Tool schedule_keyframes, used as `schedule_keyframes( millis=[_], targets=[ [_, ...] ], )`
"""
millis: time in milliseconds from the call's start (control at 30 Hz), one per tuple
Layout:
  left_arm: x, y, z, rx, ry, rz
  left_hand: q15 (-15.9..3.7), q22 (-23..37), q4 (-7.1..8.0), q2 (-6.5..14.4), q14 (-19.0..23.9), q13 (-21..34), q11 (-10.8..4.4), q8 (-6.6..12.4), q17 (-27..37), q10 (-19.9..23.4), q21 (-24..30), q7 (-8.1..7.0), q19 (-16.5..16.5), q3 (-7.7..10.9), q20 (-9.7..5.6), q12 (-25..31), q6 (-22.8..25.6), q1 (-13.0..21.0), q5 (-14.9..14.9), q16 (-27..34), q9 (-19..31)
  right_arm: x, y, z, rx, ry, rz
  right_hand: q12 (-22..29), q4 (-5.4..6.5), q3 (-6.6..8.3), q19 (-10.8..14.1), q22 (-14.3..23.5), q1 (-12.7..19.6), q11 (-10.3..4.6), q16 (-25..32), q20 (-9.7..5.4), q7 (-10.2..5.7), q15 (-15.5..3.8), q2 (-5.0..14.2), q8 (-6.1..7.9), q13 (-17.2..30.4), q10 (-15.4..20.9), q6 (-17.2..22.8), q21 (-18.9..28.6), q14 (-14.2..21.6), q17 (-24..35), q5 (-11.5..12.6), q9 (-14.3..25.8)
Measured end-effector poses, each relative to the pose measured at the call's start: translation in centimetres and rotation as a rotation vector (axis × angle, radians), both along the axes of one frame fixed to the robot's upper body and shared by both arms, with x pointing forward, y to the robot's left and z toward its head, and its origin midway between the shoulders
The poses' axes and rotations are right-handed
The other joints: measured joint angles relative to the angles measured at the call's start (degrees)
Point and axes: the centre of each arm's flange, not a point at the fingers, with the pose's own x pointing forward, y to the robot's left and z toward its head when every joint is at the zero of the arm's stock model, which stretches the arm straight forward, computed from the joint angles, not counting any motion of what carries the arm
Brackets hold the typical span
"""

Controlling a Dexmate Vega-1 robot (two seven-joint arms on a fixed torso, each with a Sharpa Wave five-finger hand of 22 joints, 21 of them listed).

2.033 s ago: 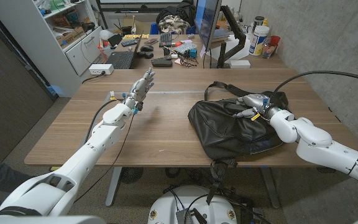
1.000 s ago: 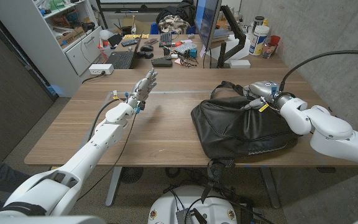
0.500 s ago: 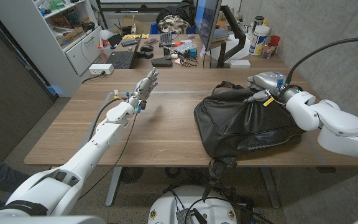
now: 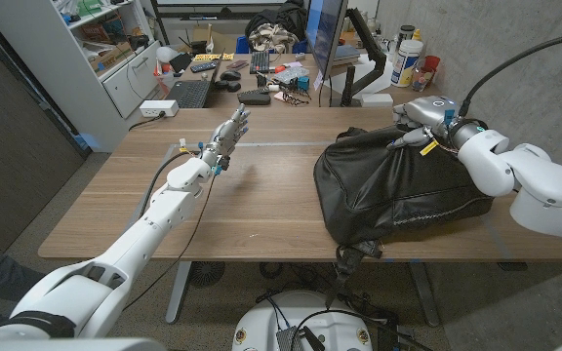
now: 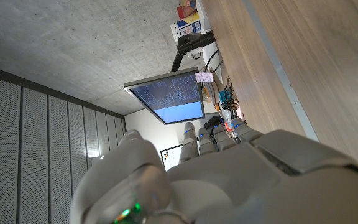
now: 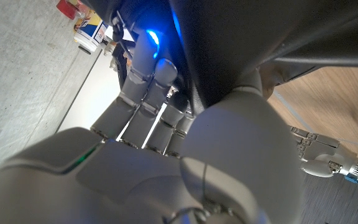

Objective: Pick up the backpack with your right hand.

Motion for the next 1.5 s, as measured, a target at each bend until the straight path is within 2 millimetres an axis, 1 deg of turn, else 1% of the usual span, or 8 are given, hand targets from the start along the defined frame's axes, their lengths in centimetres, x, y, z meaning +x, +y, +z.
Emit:
schedule_keyframes(
  millis=[233,300,400,567,933,1500],
  targets=[
    [0.1,0.0,0.2,0.004,-0.003,-0.006,0.00,0.0,0.00,0.1,0.0,0.0,0.00,0.00,0.0,0.0,0.0,0.00,0.0,0.00,0.00,0.0,0.0,0.1,0.0,0.0,0.0,-1.3,0.2,1.1,-0.005,-0.038,-0.006,0.0,-0.08,-0.08,0.0,0.0,0.0,0.00,0.4,0.00,0.00,0.00,0.00,0.00,0.0,0.0,0.0,0.4,0.0,0.0,0.1,0.0],
    [0.1,0.0,0.3,0.005,-0.005,-0.008,0.00,0.0,0.00,0.1,0.0,0.0,0.00,0.00,0.0,0.0,0.0,0.00,0.0,0.00,0.00,0.0,0.0,0.1,0.0,0.0,0.0,-1.7,0.3,1.5,-0.004,-0.048,-0.007,0.0,0.07,-0.39,0.0,0.0,0.0,0.00,0.4,0.00,0.00,0.00,0.00,0.00,0.0,0.0,0.0,0.4,0.0,0.0,0.1,0.0],
    [0.1,-0.1,0.3,0.007,-0.008,-0.011,0.00,0.0,0.00,0.1,0.0,0.0,0.00,0.00,0.0,0.0,0.0,0.00,0.0,0.00,0.00,0.0,0.0,0.1,0.0,0.0,0.0,-2.2,0.5,1.8,-0.005,-0.060,0.000,0.0,0.00,-0.47,0.0,0.2,0.0,0.00,0.4,0.00,0.00,0.00,-0.01,0.00,0.0,0.0,0.0,0.4,0.0,0.0,0.1,0.0],
    [0.2,0.0,0.6,0.009,-0.010,-0.013,0.00,0.0,0.00,0.1,0.0,0.0,0.00,0.00,0.0,0.0,0.0,0.00,0.0,0.00,0.00,0.0,0.0,0.1,0.0,0.0,0.0,-3.1,0.4,2.9,0.001,-0.115,-0.016,0.0,0.00,-0.47,0.0,0.2,0.0,0.00,0.4,0.00,0.00,0.00,-0.01,0.00,0.0,0.0,0.0,0.8,0.0,0.0,0.1,0.0],
    [0.3,0.1,0.8,0.013,-0.015,-0.018,0.00,0.0,0.00,0.1,0.0,0.0,0.00,0.00,0.0,0.0,0.0,0.00,0.0,0.00,0.00,0.0,0.0,0.1,-0.2,0.0,0.0,-4.3,0.6,4.4,0.012,-0.179,-0.015,0.0,0.14,-0.80,0.0,0.4,-0.1,0.00,0.9,0.00,-0.20,0.00,0.08,0.00,0.0,0.0,-0.2,1.0,0.0,0.0,0.1,0.0],
    [0.1,0.6,1.1,0.013,-0.024,-0.014,0.00,0.0,0.00,0.1,0.0,0.0,0.00,0.00,0.0,0.0,0.0,0.00,0.0,0.00,0.00,0.0,0.0,0.1,-0.2,0.0,0.0,-6.3,0.5,7.8,0.019,-0.279,-0.034,0.0,0.18,-0.92,-0.1,0.4,-0.2,0.00,1.3,-0.11,-0.21,0.00,0.16,0.14,0.0,0.0,-0.2,1.2,0.0,0.0,0.1,0.0]
  ],
)
